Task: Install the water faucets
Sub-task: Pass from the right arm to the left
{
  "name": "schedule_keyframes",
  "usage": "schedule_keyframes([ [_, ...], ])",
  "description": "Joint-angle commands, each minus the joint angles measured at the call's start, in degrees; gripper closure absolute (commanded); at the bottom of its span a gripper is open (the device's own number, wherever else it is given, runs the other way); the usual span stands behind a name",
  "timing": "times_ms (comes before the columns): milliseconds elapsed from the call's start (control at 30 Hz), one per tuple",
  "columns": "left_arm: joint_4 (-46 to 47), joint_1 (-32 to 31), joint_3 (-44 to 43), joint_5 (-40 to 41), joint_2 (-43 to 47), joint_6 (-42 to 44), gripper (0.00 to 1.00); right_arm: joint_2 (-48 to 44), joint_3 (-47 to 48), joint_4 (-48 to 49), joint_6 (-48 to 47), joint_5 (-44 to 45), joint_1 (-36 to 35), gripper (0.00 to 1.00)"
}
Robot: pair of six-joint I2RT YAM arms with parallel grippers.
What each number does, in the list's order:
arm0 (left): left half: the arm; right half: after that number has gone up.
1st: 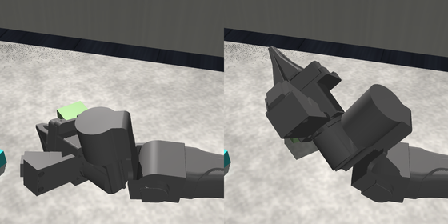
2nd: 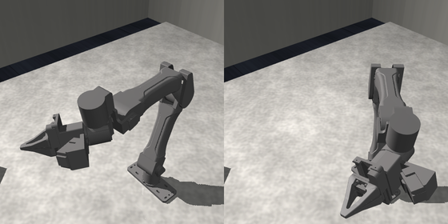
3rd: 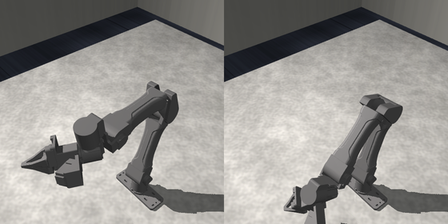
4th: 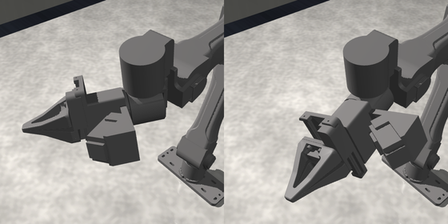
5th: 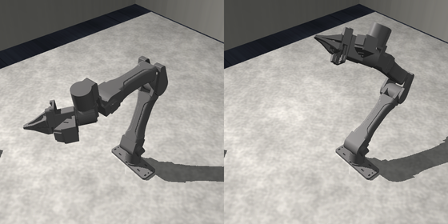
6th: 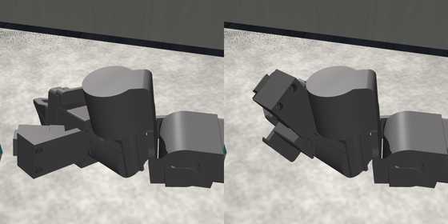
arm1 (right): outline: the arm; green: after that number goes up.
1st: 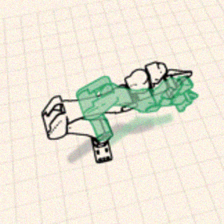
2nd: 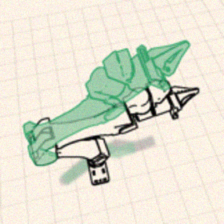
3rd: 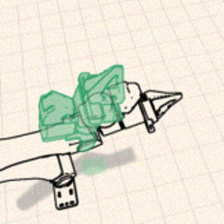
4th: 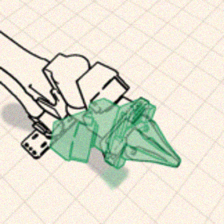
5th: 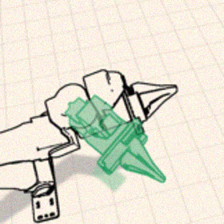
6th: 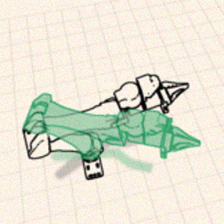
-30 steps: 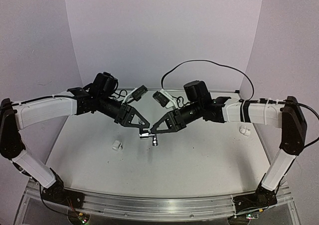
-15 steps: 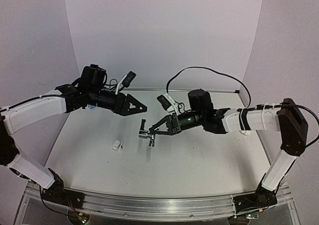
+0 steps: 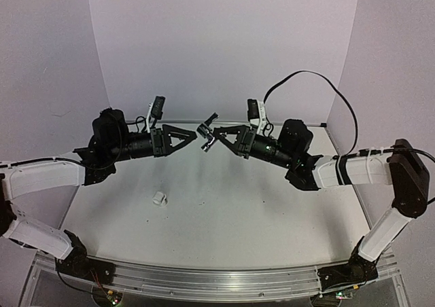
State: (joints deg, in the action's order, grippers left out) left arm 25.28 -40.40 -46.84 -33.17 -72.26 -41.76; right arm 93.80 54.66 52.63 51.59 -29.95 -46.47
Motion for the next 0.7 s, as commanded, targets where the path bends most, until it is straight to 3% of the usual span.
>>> schedule_keyframes([
  [0, 10.1, -1.3, -1.1, -4.0, -3.0, -4.2, 0.31, 0.4, 4.0, 9.0, 2.1, 3.5, -0.7, 1.0],
  [267, 12.7, -1.9, -4.7, -8.8, -7.4, -4.0, 0.43, 1.4, 5.0, 9.2, 1.2, 3.9, -2.0, 1.0],
  [567, 13.7, -1.9, -4.0, -9.0, -6.8, -3.6, 0.79, 1.5, 4.5, 9.2, 0.9, 4.1, -2.5, 1.0],
  [667, 13.7, -1.9, -3.8, -9.3, -6.7, -3.1, 0.98, 1.4, 4.6, 8.9, 0.6, 4.1, -2.5, 0.99],
])
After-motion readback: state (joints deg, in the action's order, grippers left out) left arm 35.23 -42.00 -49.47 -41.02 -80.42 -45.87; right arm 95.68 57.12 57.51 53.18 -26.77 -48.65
